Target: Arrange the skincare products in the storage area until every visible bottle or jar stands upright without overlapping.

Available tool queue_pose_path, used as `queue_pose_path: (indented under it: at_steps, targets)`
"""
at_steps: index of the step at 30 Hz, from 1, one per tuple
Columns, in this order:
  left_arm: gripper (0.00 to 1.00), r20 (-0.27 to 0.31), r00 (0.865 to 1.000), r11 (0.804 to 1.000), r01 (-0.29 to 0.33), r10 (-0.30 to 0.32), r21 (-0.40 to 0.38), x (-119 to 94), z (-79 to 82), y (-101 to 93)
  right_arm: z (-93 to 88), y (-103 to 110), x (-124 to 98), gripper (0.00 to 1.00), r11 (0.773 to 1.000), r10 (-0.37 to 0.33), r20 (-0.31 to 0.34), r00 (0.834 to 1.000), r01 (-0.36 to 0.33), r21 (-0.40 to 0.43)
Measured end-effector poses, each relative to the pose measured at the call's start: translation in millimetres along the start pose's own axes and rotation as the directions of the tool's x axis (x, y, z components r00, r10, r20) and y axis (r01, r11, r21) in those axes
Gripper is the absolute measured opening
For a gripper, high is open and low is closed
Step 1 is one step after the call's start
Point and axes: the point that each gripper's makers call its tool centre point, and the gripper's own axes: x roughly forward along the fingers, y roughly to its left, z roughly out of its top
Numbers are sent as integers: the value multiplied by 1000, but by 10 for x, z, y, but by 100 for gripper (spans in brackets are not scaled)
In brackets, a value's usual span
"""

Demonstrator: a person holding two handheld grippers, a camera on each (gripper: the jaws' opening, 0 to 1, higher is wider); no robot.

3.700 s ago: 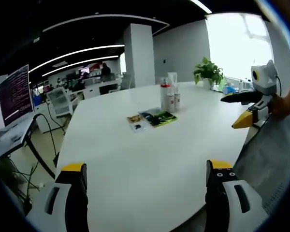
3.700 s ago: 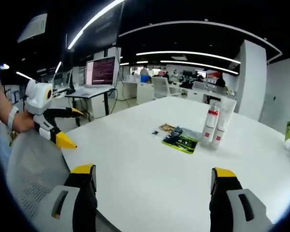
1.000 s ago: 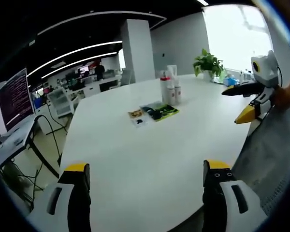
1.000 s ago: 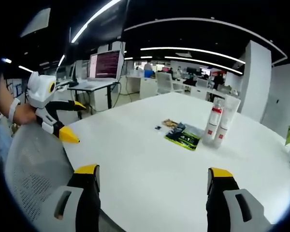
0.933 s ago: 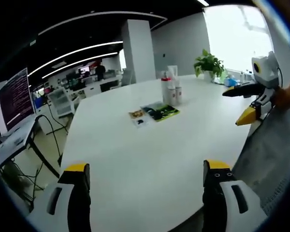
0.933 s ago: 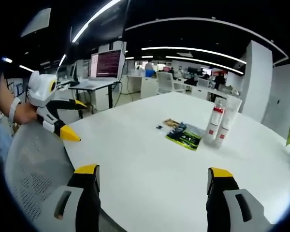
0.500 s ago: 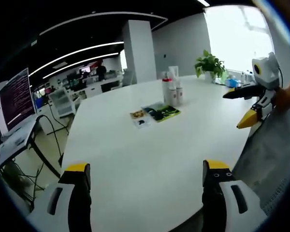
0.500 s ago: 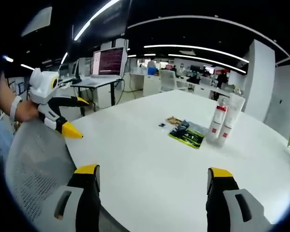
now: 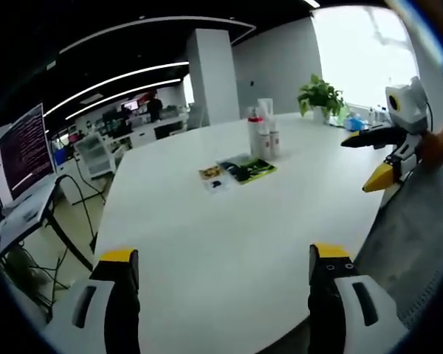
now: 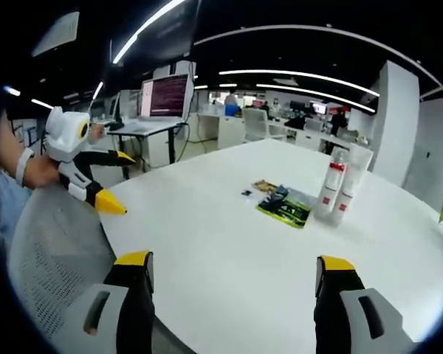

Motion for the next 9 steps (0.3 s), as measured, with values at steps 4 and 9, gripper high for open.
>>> queue_pose_path:
  at_steps: [4,9]
  targets:
    - [92,-9,1000,1000,6,-6,4,16,-19,-9,16,-14,-8,90,1000,-8,9,1000,8,-1]
    - [92,-15,1000,1000,7,-7,9,13,-26,-16,33,-25,-18,89,1000,-14,16,1000,14,4]
